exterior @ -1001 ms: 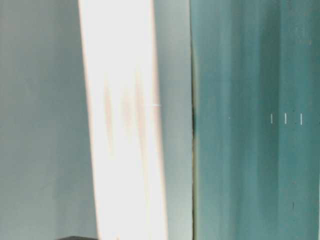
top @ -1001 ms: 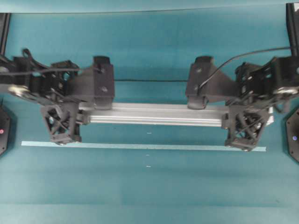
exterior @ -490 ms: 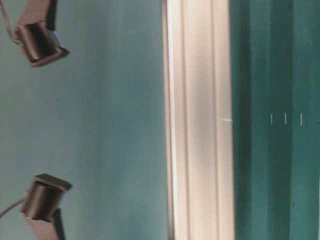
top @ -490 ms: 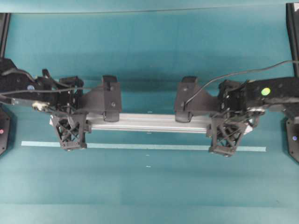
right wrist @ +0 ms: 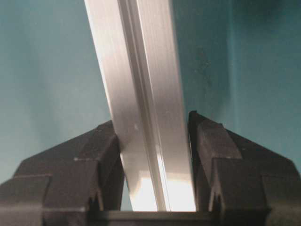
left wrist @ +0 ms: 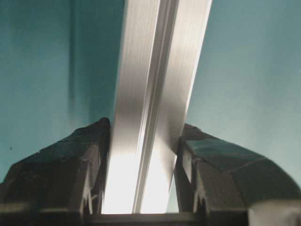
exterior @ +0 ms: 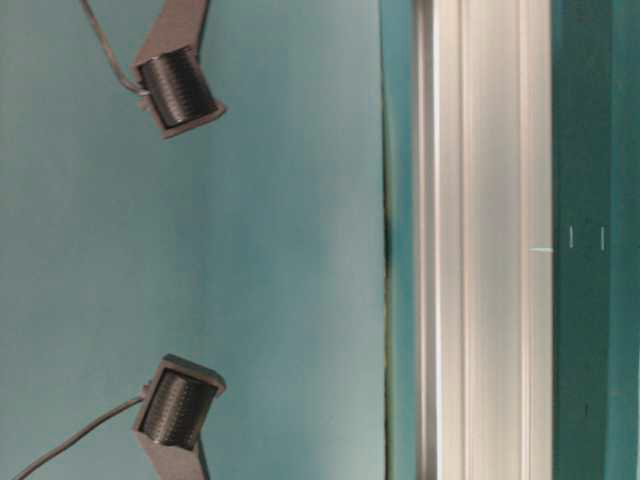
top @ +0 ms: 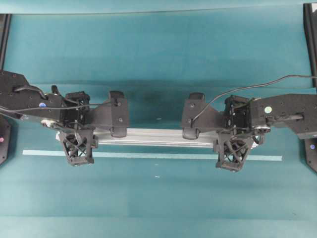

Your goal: Lift the metal rail with both hands and move it towards you.

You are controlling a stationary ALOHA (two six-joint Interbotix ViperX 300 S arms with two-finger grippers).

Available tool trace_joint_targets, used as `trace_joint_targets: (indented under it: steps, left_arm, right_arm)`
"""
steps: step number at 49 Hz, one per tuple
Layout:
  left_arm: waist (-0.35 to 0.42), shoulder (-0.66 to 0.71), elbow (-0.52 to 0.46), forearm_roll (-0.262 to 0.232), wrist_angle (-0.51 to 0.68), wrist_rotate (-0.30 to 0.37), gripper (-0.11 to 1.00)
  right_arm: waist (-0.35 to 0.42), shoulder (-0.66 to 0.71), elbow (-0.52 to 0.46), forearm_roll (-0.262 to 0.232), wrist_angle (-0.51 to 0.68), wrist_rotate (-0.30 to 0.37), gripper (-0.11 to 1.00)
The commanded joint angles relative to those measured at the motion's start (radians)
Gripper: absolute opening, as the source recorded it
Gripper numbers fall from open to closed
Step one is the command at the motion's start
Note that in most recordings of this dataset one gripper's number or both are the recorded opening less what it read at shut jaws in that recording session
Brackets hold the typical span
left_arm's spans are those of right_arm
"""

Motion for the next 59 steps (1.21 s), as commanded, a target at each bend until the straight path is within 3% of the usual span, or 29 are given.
trace_joint_targets:
  steps: [1, 15, 59]
  left_arm:
    - [0.003, 0.002, -0.002, -0.003, -0.020, -0.063, 0.32]
    - [-0.002, 0.034, 0.032, -0.005, -0.100, -0.115, 0.32]
    - [-0.015, 0.084, 0.051, -0.005, -0.173, -0.156, 0.32]
  right_arm:
    - [-0.002, 0.006, 0.006, 0.006, -0.025, 0.025, 0.40]
    - [-0.002, 0.031, 0.035, 0.006, -0.089, 0.025, 0.40]
    - [0.008, 0.074, 0.058, 0.012, -0.156, 0.031, 0.40]
